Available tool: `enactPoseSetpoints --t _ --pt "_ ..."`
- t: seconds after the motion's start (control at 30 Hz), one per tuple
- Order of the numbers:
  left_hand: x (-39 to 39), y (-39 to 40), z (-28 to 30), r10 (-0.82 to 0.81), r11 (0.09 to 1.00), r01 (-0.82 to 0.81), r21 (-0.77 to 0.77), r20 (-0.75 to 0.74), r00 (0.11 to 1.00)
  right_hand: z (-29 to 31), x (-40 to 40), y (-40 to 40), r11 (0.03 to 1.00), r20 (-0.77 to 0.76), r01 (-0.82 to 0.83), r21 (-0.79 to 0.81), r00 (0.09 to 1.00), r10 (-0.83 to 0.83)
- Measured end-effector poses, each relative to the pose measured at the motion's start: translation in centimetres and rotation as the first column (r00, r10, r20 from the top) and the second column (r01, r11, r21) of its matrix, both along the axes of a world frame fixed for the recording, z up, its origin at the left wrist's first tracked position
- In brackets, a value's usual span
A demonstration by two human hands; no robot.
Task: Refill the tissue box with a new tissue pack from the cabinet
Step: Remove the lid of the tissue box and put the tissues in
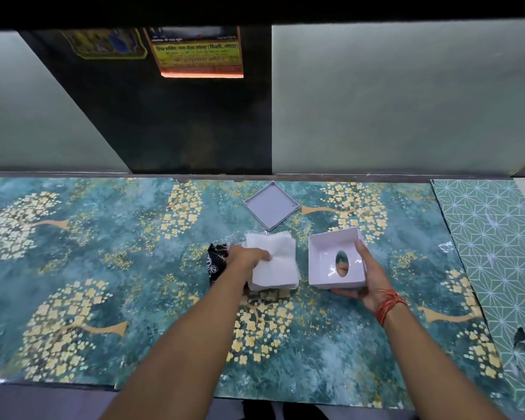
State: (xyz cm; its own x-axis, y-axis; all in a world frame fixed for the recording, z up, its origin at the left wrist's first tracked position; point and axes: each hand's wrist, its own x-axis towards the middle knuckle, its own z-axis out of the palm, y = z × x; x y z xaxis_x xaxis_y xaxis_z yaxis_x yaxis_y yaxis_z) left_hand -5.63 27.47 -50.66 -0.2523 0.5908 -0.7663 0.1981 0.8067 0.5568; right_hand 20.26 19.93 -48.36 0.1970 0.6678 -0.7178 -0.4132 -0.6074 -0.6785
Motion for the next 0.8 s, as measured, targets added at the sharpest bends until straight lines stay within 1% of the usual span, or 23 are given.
enactPoseSetpoints --t 0.1,0.13,0.23,0.33,0.43,0.5,0.57,0.63,0.67,0.7,0.73,0.77,0.8 --pt "-0.3 -0.7 1.8 0.049 0.997 -0.057 0.046 0.160 0.986 0.1 0.1 -0.1 0.999 0.005 0.029 0.014 1.000 -0.029" --pt "-0.6 -1.0 2.4 0.062 0.996 -0.075 0.048 0.238 0.969 0.1 0.1 -0.2 0.999 -0.004 0.042 0.023 0.999 -0.042" --pt "-2.1 -2.3 4.3 0.090 0.994 -0.106 0.007 0.480 0.873 0.0 -0.3 -0.2 0.999 -0.069 0.032 0.027 0.997 -0.030" --pt "-3.6 -3.5 4.9 0.153 0.976 -0.215 0.026 0.621 0.769 0.1 -2.0 -0.1 0.997 -0.093 -0.075 0.011 0.993 0.076" --pt "-4.5 -4.0 4.0 0.185 0.965 -0.260 0.016 0.659 0.729 0.2 -4.3 0.2 0.983 -0.112 -0.184 -0.018 0.977 0.181" --pt "-4.9 -4.0 3.6 0.195 0.964 -0.267 0.001 0.681 0.706 -0.2 -5.5 0.5 0.964 -0.074 -0.261 -0.044 0.963 0.257" --pt "-5.1 -4.1 3.5 0.189 0.967 -0.255 -0.010 0.702 0.687 -0.5 -6.4 0.8 0.946 -0.018 -0.314 -0.075 0.949 0.313" --pt "-5.0 -4.2 3.7 0.166 0.977 -0.214 -0.014 0.681 0.713 -0.6 -7.0 1.1 0.947 0.064 -0.297 -0.120 0.950 0.306" --pt "-4.8 -4.3 3.7 0.159 0.982 -0.189 -0.027 0.665 0.730 -0.6 -7.2 1.2 0.951 0.138 -0.285 -0.123 0.944 0.301" --pt "-4.7 -4.4 3.7 0.154 0.985 -0.168 -0.042 0.651 0.743 -0.3 -7.3 1.3 0.947 0.250 -0.302 -0.111 0.914 0.320" --pt "-4.5 -4.4 3.8 0.151 0.987 -0.152 -0.055 0.637 0.756 -0.2 -7.3 1.4 0.928 0.403 -0.358 -0.107 0.837 0.369" --pt "-4.4 -4.4 3.8 0.146 0.989 -0.139 -0.060 0.620 0.771 -0.1 -7.3 1.4 0.890 0.563 -0.438 -0.130 0.706 0.430" --pt "-4.3 -4.4 3.7 0.133 0.991 -0.123 -0.057 0.604 0.786 -0.2 -7.3 1.4 0.845 0.682 -0.503 -0.183 0.554 0.477"
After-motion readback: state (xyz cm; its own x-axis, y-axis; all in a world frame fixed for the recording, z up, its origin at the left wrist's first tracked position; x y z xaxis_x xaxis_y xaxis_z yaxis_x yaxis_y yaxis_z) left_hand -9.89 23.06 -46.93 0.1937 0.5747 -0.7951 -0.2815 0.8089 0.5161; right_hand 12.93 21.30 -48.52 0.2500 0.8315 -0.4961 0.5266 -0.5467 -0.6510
